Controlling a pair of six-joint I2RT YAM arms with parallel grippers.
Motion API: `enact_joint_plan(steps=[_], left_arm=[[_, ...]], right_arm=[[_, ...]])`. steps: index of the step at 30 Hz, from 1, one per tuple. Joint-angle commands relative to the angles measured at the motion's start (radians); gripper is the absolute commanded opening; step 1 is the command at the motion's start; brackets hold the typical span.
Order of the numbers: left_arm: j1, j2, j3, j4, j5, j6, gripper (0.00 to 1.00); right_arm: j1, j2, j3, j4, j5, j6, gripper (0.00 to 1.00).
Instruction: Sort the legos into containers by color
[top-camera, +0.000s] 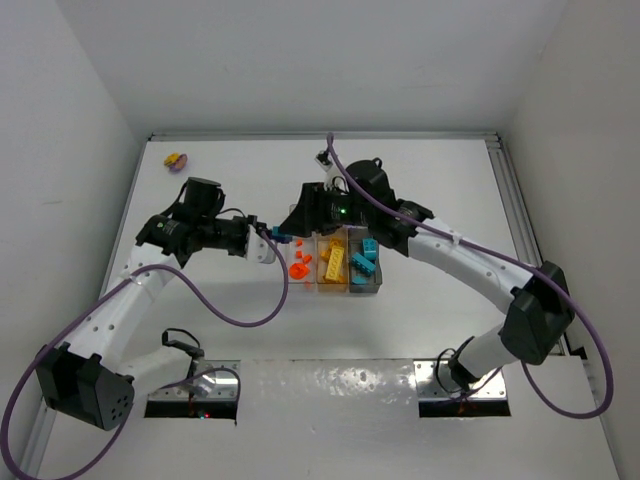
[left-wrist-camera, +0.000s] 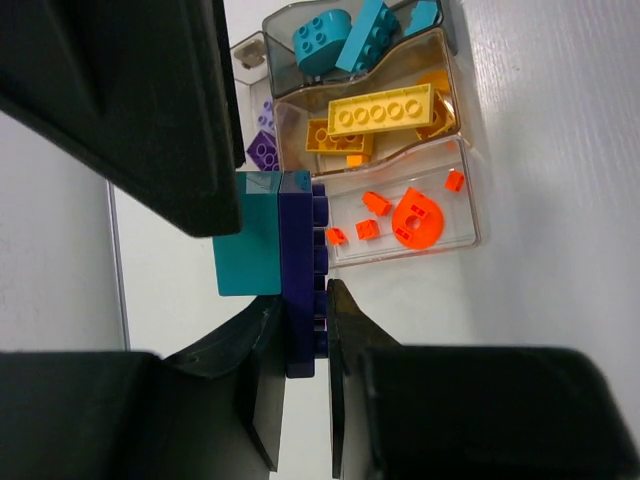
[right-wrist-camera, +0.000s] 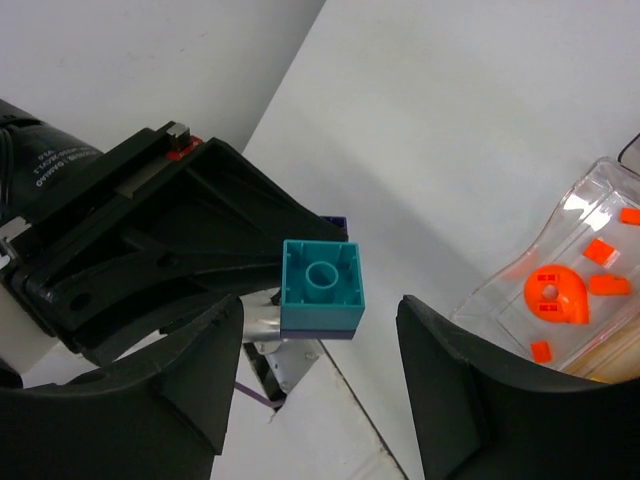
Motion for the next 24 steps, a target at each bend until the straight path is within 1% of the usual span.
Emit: enact_joint_plan(steps=[1, 5, 9, 10, 11, 12, 15, 16, 17, 19, 21, 22, 23, 24], left_arm=[[-0.01, -0.02, 0.011, 0.002, 0.069, -0.003, 0.0], [-0.01, -0.017, 0.015, 0.019, 0.076, -0.01, 0.0], [-0.01, -0.017, 0.021, 0.037, 0.07, -0.019, 0.0], [-0.01, -0.017, 0.021, 0.037, 0.072, -0.019, 0.0], [-0.01, -0.017, 0.025, 0.034, 0.075, -0.018, 0.0], [-0.01, -0.018, 0.026, 0.031, 0.078, -0.018, 0.0], [-0.008, -0.017, 0.028, 0.03, 0.087, -0.021, 0.0], [-0.01, -0.017, 0.028, 0.034, 0.089, -0.028, 0.0], [-0.01, -0.018, 0.029, 0.048, 0.089, -0.039, 0.0], [-0.01, -0.015, 0.028, 0.039, 0.087, -0.05, 0.0], [-0.01, -0.012, 0.025, -0.005, 0.086, 0.013, 0.0], [-0.011, -0.01, 0.018, -0.059, 0.086, 0.034, 0.0], [-0.01, -0.01, 0.015, -0.078, 0.083, 0.045, 0.0], [-0.011, -0.009, 0.011, -0.102, 0.081, 0.054, 0.0]], right_arm=[[0.011, 0.028, 0.05, 0.069, -0.023, 0.038, 0.61], [0.015, 0.031, 0.04, 0.076, -0.011, 0.055, 0.56], [0.017, 0.036, 0.038, 0.073, -0.018, 0.06, 0.59], [0.017, 0.035, 0.036, 0.076, -0.017, 0.064, 0.56], [0.017, 0.033, 0.03, 0.076, -0.017, 0.067, 0.52], [0.018, 0.033, 0.029, 0.079, -0.015, 0.075, 0.4], [0.017, 0.035, 0.021, 0.118, -0.021, 0.089, 0.16], [0.017, 0.033, 0.018, 0.124, -0.024, 0.092, 0.02], [0.017, 0.03, 0.009, 0.127, -0.02, 0.095, 0.0], [0.017, 0.015, -0.011, 0.13, 0.012, 0.104, 0.0], [0.008, -0.005, -0.016, 0.107, 0.06, 0.097, 0.0], [-0.003, -0.007, -0.004, 0.068, 0.08, 0.091, 0.0], [-0.017, -0.008, 0.007, 0.032, 0.109, 0.083, 0.0], [-0.059, -0.005, 0.016, 0.005, 0.127, 0.072, 0.0]])
